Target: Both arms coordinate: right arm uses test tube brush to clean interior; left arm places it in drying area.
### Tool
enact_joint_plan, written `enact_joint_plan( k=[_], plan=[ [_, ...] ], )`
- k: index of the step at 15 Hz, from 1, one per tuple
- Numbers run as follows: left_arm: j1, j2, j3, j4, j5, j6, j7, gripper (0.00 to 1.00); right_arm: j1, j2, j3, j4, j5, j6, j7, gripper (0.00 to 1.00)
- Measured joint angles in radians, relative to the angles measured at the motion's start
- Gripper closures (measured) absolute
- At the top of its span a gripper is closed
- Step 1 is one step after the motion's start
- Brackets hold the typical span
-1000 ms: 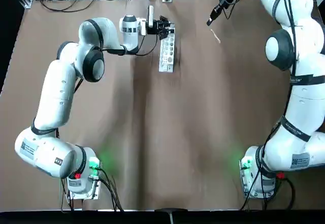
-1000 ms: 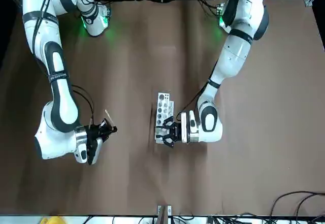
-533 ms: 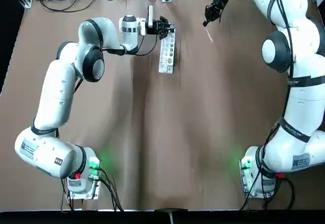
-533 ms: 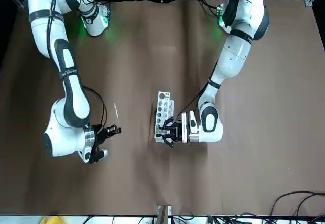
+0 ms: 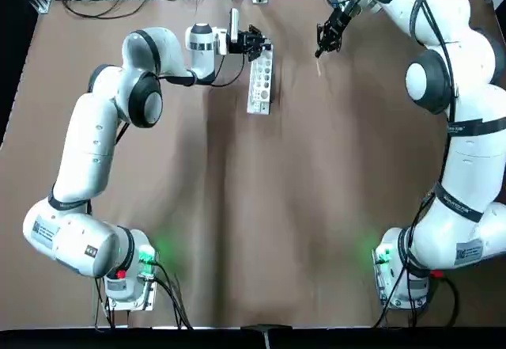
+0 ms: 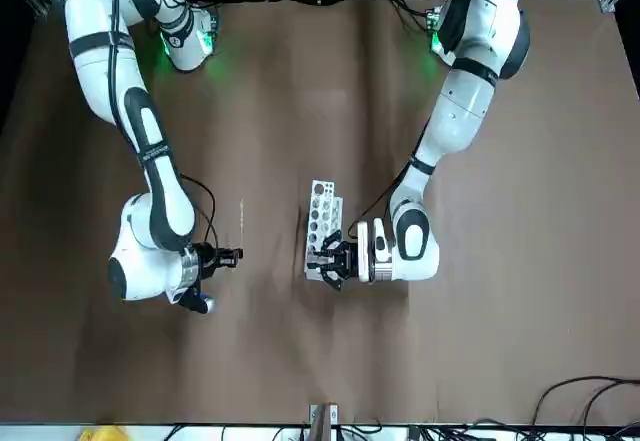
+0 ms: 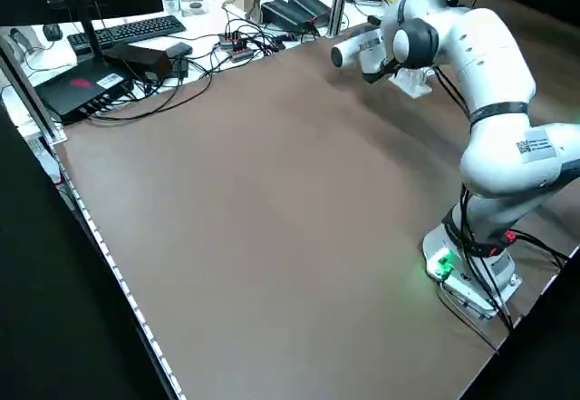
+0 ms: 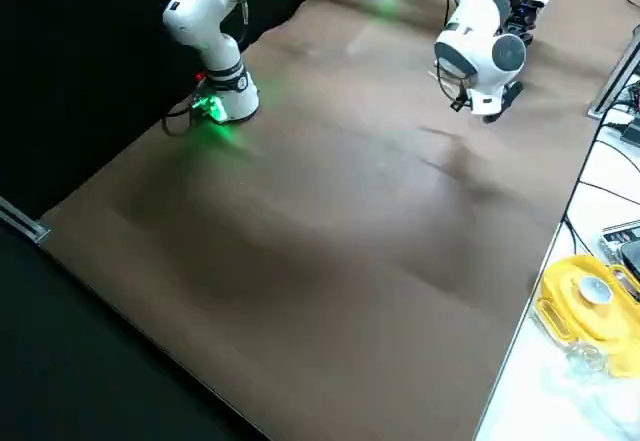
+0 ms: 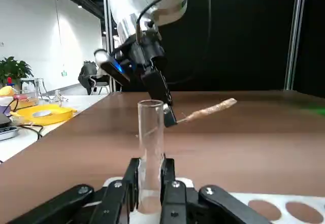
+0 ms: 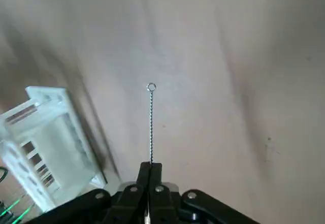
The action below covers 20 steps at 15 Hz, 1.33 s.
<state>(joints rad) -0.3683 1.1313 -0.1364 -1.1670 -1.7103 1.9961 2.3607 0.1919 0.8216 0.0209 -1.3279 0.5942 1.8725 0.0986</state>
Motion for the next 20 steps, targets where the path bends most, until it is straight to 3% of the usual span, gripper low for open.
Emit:
enact_joint_plan(
  k=[4,9,16,20],
  plan=[
    [0.003,-0.008,0.000,0.014,0.000,-0.007,-0.006,0.77,0.005,0.001,0.000,-0.083,-0.001,0.095,0.032,0.98],
    [0.001,-0.048,0.000,0.016,0.023,-0.012,-0.061,0.77,0.048,0.001,0.000,-0.093,-0.005,0.136,-0.020,0.98],
    [0.001,-0.158,0.000,0.012,0.058,-0.012,-0.310,0.77,0.054,0.003,-0.004,-0.103,-0.011,0.153,-0.085,0.97],
    [0.004,-0.224,0.001,-0.005,0.083,-0.011,-0.534,0.77,0.050,0.003,-0.008,-0.106,-0.011,0.155,-0.085,0.83]
  ],
)
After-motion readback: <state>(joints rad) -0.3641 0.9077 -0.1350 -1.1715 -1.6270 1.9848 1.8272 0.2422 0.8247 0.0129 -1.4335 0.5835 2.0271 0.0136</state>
